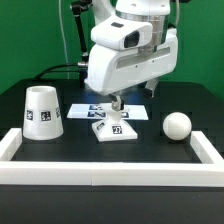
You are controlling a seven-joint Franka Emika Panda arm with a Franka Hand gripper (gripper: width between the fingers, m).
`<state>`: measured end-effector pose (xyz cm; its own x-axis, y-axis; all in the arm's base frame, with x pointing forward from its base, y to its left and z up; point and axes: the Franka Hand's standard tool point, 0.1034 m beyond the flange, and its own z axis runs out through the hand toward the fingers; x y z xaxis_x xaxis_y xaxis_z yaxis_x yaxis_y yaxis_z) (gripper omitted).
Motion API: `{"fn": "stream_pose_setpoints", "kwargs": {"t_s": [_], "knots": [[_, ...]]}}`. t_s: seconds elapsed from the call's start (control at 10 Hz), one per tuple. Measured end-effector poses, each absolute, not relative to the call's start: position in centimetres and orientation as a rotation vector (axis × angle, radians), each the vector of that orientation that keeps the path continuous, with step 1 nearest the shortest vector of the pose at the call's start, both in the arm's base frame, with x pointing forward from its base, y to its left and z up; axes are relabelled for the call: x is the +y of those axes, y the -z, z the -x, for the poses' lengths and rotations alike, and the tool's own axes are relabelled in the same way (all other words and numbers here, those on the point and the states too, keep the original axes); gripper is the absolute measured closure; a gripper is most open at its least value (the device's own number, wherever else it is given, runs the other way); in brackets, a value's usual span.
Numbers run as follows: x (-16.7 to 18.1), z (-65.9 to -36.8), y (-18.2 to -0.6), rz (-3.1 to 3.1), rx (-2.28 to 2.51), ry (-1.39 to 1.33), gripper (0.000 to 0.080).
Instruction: Assemble lamp
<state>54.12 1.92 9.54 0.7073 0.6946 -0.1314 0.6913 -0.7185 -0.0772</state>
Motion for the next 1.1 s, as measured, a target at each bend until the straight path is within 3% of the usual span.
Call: {"fn": "stream_pose_setpoints", "kwargs": {"t_s": [0.3,0.7,1.1], "knots": [[1.6,-53.4,-9.6,2.91,-1.148,-0.176,0.01],[-0.9,-49.2,-9.2,2.973,-1.071,0.003,0.01],[-0.9,-49.4,-9.1,2.972,-1.072,0.0,0.01]]}}
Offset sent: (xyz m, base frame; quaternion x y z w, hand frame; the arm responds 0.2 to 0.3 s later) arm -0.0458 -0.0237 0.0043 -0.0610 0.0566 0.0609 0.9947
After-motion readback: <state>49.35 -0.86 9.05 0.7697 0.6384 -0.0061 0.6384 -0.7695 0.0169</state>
